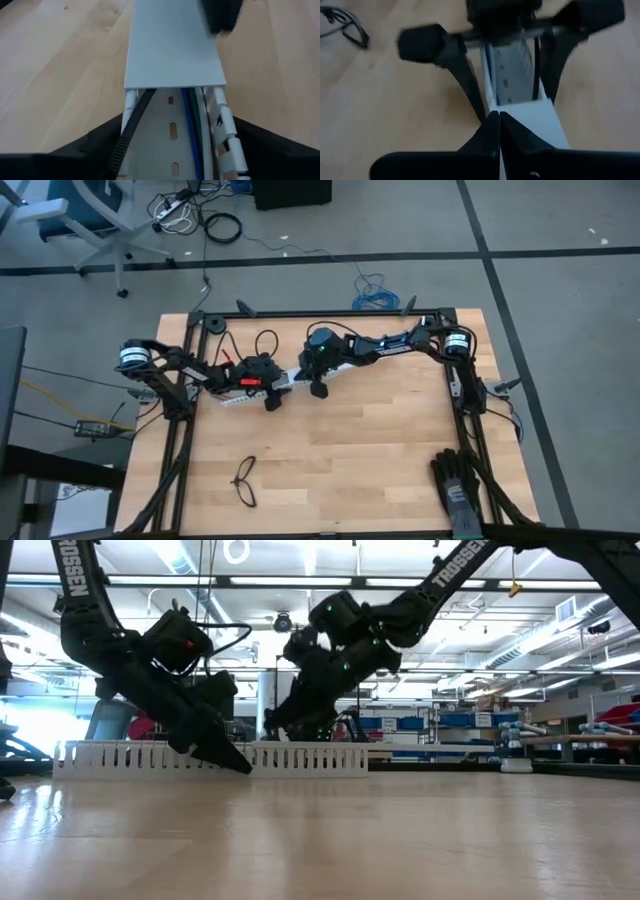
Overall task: Ziptie cables
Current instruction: Close the white cable duct lid
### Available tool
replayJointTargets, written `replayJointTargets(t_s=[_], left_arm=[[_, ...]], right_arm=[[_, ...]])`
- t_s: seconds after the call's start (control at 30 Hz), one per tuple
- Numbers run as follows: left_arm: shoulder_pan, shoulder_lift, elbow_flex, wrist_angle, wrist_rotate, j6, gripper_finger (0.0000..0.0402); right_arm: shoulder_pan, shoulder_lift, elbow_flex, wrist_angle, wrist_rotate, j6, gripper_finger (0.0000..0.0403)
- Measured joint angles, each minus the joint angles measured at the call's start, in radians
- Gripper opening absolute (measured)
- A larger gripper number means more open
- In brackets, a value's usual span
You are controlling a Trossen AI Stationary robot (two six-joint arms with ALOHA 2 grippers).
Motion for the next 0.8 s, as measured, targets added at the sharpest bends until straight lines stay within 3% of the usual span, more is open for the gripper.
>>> replayJointTargets(t_s=[0.27, 0.6, 0.8], left_arm=[[0.000, -0.007, 0.013, 0.014, -0.003, -0.018, 0.0344], [0.000, -0.126, -0.020, -0.117, -0.003, -0.025, 0.0328], [0.000, -0.136, -0.086, -0.109, 0.031, -0.107, 0.0316]], right_arm=[[-0.002, -0.055, 0.001, -0.023, -0.002, -0.016, 0.0000], [-0.031, -0.056, 0.001, -0.142, 0.060, -0.004, 0.0000], [-0.029, -0.051, 0.001, -0.163, 0.099, 0.004, 0.0000]])
